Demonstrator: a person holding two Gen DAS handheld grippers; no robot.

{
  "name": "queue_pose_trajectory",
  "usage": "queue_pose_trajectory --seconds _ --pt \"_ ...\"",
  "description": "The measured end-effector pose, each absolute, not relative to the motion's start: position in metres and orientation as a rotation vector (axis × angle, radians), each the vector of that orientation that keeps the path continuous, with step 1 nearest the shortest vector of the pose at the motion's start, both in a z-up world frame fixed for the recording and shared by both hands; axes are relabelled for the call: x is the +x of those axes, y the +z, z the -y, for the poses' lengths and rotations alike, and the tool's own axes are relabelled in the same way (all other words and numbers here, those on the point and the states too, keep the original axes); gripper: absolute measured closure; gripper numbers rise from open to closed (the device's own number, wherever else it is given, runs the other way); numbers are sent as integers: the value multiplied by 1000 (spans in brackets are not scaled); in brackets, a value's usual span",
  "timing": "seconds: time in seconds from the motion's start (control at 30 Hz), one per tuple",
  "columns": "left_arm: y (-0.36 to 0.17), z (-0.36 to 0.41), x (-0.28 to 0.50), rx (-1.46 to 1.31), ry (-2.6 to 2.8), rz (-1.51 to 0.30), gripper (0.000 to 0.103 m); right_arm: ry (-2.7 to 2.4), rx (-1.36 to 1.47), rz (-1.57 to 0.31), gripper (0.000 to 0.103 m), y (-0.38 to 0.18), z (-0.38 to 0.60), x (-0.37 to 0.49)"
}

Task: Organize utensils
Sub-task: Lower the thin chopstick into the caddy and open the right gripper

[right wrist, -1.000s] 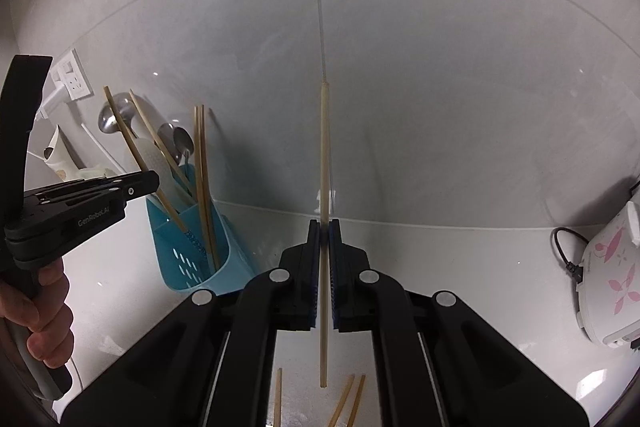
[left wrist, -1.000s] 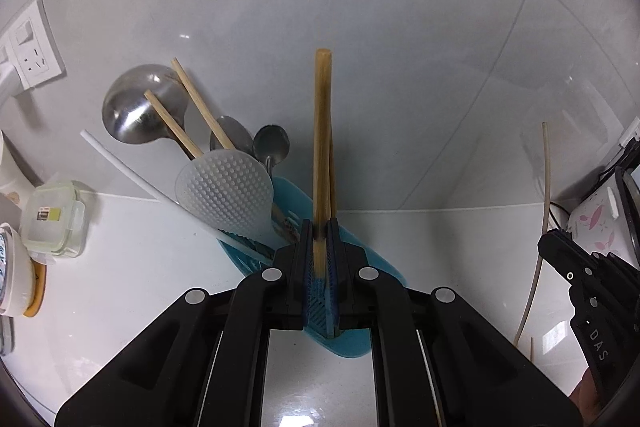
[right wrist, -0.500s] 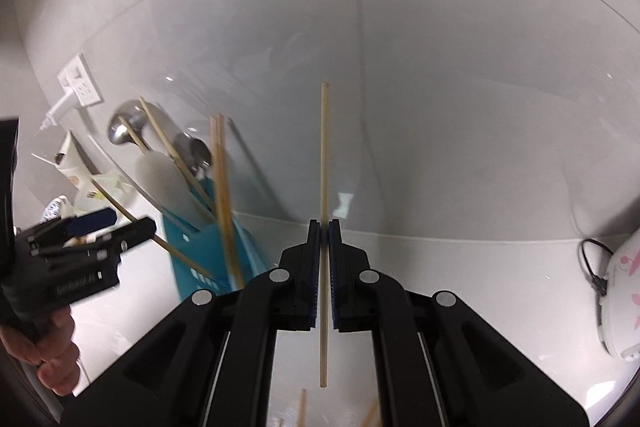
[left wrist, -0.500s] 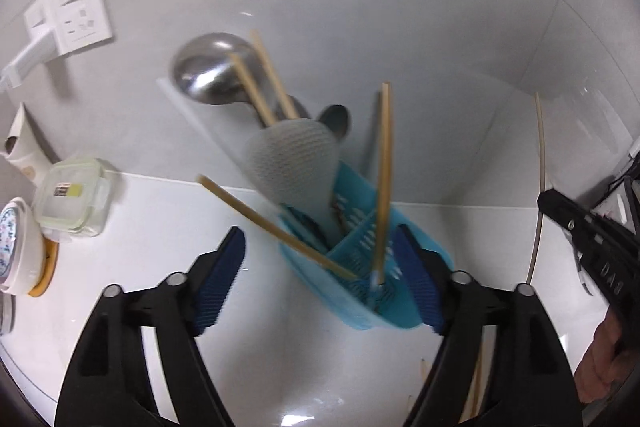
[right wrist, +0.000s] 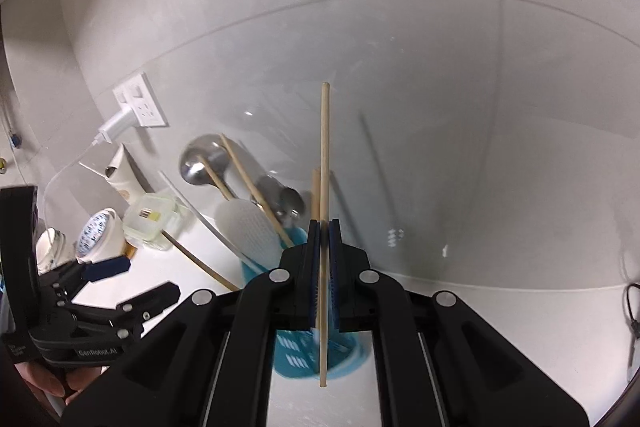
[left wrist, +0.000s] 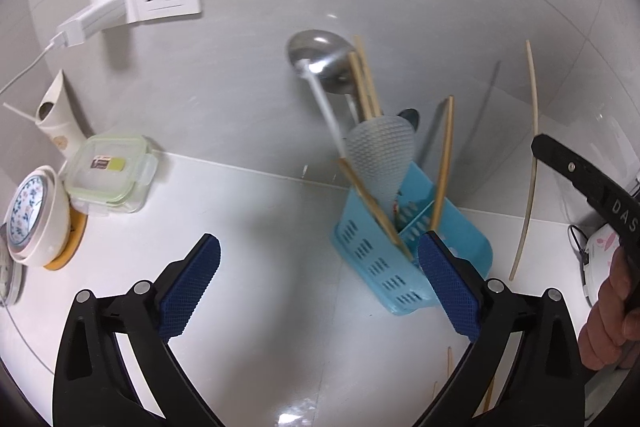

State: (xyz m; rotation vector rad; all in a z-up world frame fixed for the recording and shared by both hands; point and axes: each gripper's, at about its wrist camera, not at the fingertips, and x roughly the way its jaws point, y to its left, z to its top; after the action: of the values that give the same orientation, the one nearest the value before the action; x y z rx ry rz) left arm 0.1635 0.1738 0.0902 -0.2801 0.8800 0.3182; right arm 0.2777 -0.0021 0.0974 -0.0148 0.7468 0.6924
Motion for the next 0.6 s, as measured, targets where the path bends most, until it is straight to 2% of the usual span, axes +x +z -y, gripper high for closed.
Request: queue_pose_trajectory --seconds 0.27,0.6 --pt "84 -188 151 -289 349 -897 6 682 -23 -706 99 78 -15 277" --pt "78 -192 148 -305 348 -897 6 649 -70 -759 99 43 -23 275"
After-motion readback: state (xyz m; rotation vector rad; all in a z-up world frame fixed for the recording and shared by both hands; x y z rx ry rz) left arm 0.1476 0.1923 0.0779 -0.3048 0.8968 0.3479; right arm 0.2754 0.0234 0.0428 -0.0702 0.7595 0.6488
